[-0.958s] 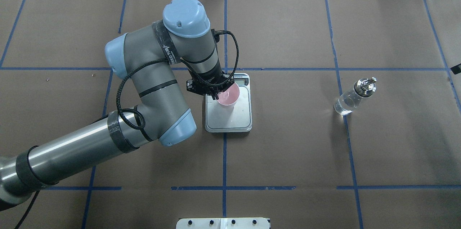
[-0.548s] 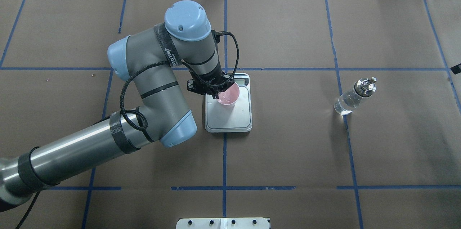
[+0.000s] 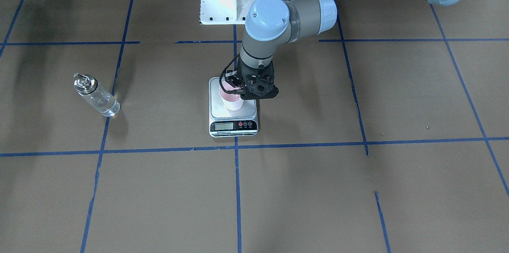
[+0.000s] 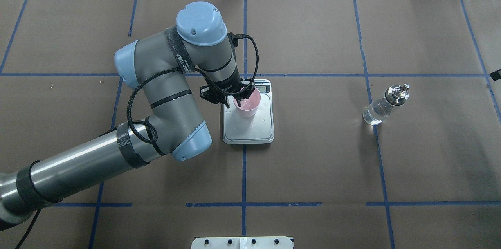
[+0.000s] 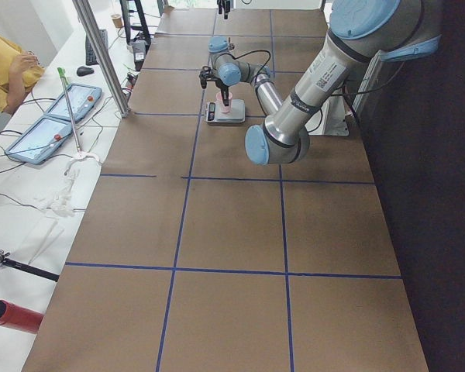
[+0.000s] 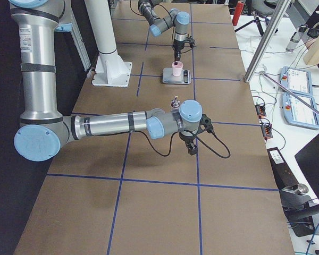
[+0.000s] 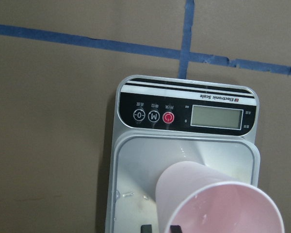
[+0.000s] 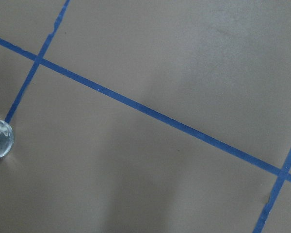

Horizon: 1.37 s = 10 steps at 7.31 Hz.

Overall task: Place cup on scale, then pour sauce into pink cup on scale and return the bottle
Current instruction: 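Lower the pink cup onto the scale and open the left gripper, then withdraw the left gripper from the cup while the right gripper reaches toward the sauce bottle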

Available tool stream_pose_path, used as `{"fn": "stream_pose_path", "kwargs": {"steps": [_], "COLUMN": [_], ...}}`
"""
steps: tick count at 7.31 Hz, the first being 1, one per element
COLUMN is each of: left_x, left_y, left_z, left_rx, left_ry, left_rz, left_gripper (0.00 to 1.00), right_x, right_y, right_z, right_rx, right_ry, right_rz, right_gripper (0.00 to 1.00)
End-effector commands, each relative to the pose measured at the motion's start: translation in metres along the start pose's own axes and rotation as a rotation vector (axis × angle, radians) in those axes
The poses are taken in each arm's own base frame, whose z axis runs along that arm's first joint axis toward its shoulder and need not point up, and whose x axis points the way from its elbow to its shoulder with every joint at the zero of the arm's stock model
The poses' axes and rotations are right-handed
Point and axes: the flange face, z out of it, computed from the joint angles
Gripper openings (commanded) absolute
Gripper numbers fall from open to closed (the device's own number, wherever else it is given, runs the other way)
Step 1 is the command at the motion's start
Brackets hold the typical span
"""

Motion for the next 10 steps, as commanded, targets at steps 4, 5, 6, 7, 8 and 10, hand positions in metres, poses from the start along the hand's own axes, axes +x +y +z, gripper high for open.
{"fn": "stream_pose_path", "kwargs": {"steps": [4, 5, 6, 7, 8, 10], "left_x": [-0.100, -0.106, -0.111, -0.113, -0.123, -0.154], "left_y": [0.051, 0.040, 0.036, 0.031, 0.017, -0.001], "left_z": [-0.092, -0.099, -0.097, -0.096, -0.107, -0.111], "left_rx": [0.076, 0.096, 0.100, 0.107, 0.135, 0.165], "left_ry": [0.116, 0.113, 0.106, 0.099, 0.098, 0.058], "left_rz": [0.046, 0.042, 0.035, 0.027, 0.009, 0.057], "left_gripper": [1.00, 1.00, 1.00, 1.00, 1.00, 1.00], "right_x": [-0.114, -0.136, -0.165, -0.186, -0.204, -0.256], "right_y": [0.007, 0.019, 0.028, 0.051, 0.066, 0.070], "right_z": [-0.005, 0.010, 0.027, 0.044, 0.063, 0.099], "right_rx": [0.070, 0.087, 0.119, 0.179, 0.196, 0.213], "right_ry": [-0.018, -0.040, -0.088, -0.055, -0.040, -0.020], "right_rz": [0.053, 0.148, 0.210, 0.170, 0.121, 0.229], "right_gripper": [1.00, 1.00, 1.00, 1.00, 1.00, 1.00]}}
